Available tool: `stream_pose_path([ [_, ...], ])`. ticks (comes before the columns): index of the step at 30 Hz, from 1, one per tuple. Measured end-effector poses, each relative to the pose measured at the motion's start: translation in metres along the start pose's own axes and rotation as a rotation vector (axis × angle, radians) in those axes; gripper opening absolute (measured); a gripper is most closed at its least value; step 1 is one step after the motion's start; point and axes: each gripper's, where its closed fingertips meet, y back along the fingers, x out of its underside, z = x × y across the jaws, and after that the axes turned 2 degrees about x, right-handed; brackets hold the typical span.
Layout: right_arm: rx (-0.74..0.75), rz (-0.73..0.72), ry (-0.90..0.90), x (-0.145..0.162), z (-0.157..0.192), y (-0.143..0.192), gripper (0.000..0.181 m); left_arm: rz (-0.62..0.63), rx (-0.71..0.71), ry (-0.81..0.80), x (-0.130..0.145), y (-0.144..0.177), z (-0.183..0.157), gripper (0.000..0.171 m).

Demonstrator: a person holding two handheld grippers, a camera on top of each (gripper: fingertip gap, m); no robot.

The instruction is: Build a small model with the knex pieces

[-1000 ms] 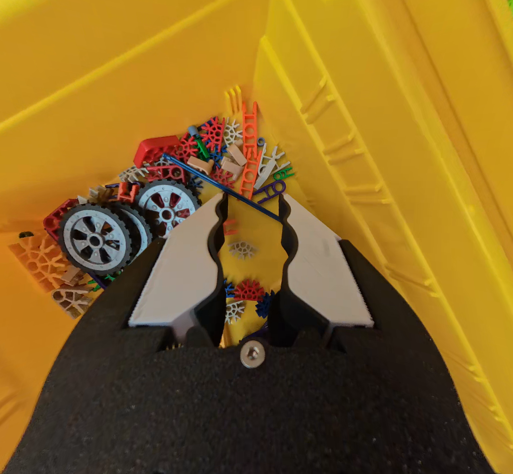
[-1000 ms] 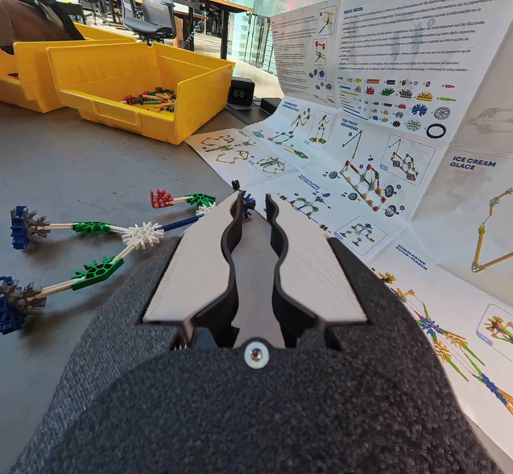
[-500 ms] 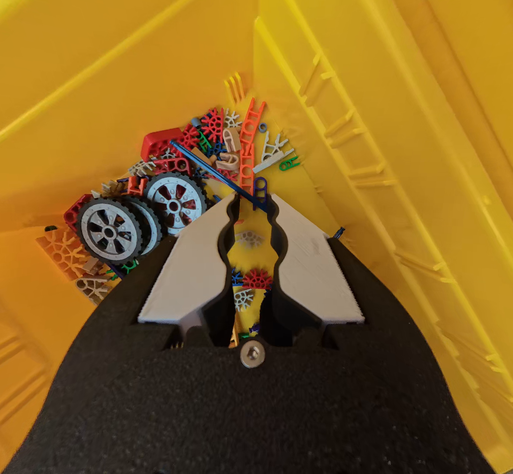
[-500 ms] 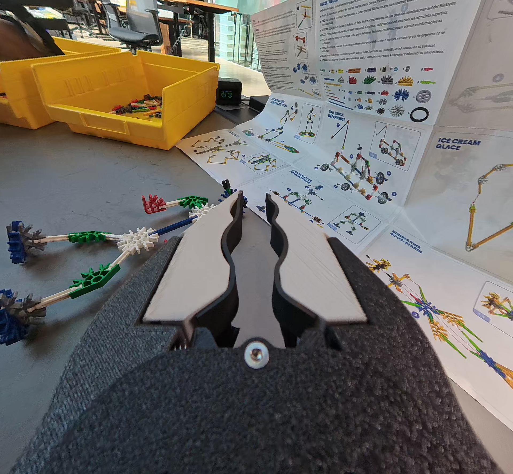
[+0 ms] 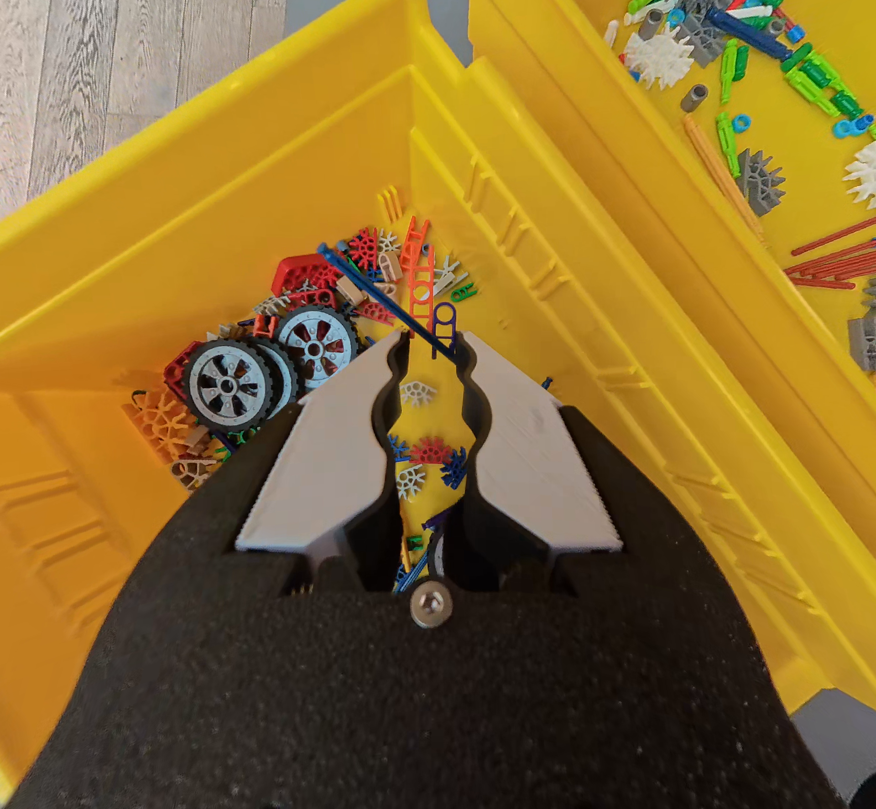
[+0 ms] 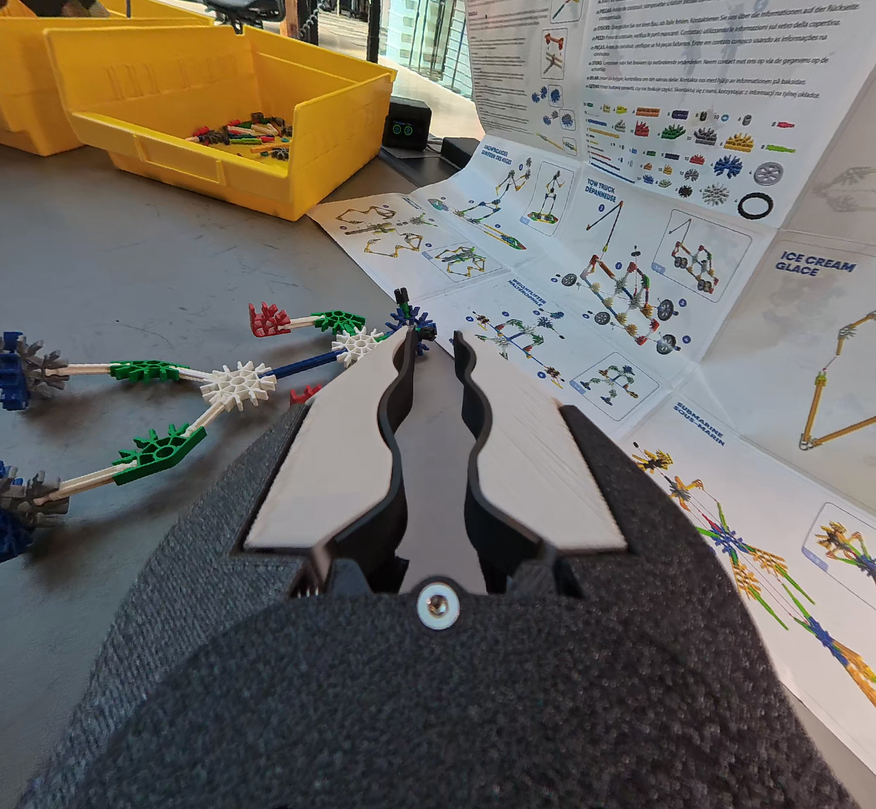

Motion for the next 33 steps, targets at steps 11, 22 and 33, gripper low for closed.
stream_pose_path([
  [11, 0.006, -0.008, -0.018, -0.001, -0.003, 0.001, 0.014, -0.069, -0.001, -0.032, -0.007, 0.008, -0.013, 0.017],
  [22, 0.001, 0.000, -0.005, 0.000, 0.000, 0.000, 0.014, -0.156, -0.009, 0.011, -0.008, 0.022, -0.006, 0.017],
  [33, 0.018, 0.019, 0.013, 0.003, 0.000, -0.003, 0.014, -0.354, 0.018, 0.000, -0.024, 0.050, -0.006, 0.017],
])
